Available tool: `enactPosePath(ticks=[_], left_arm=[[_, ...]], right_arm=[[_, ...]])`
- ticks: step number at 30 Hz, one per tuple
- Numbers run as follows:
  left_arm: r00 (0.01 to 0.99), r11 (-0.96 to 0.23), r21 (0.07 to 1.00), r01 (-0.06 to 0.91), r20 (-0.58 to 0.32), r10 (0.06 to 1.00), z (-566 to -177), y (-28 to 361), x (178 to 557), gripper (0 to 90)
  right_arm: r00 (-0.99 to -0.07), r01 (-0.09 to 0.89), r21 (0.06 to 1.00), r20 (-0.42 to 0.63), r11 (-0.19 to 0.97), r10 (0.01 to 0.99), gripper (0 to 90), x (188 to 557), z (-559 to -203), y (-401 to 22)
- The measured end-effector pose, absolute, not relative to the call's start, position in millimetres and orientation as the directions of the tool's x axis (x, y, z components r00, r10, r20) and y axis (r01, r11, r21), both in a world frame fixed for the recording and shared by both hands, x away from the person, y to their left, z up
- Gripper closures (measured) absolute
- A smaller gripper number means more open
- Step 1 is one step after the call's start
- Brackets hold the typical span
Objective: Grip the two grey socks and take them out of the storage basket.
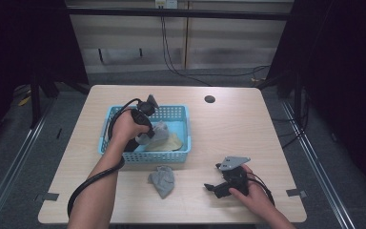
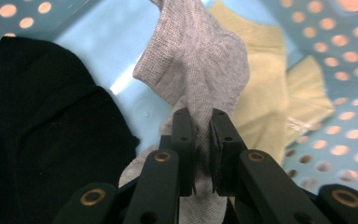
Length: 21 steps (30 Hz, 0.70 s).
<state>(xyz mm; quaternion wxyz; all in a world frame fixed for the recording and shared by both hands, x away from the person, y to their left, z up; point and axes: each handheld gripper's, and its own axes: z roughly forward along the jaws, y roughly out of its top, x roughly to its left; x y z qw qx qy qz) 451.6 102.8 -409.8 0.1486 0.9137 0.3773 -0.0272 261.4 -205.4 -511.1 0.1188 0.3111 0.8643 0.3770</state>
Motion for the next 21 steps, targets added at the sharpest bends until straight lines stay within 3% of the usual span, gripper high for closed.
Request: enactPosePath(ticks=[21], left_arm=[[0.754, -0.713, 0.244, 0.657, -0.186, 0.63, -361.4, 98.8, 433.5, 83.0]], right_arm=[[-0.778, 0.45, 0.724, 0.031, 0.522, 0.627, 11.5, 261.3, -510.9, -205.4]])
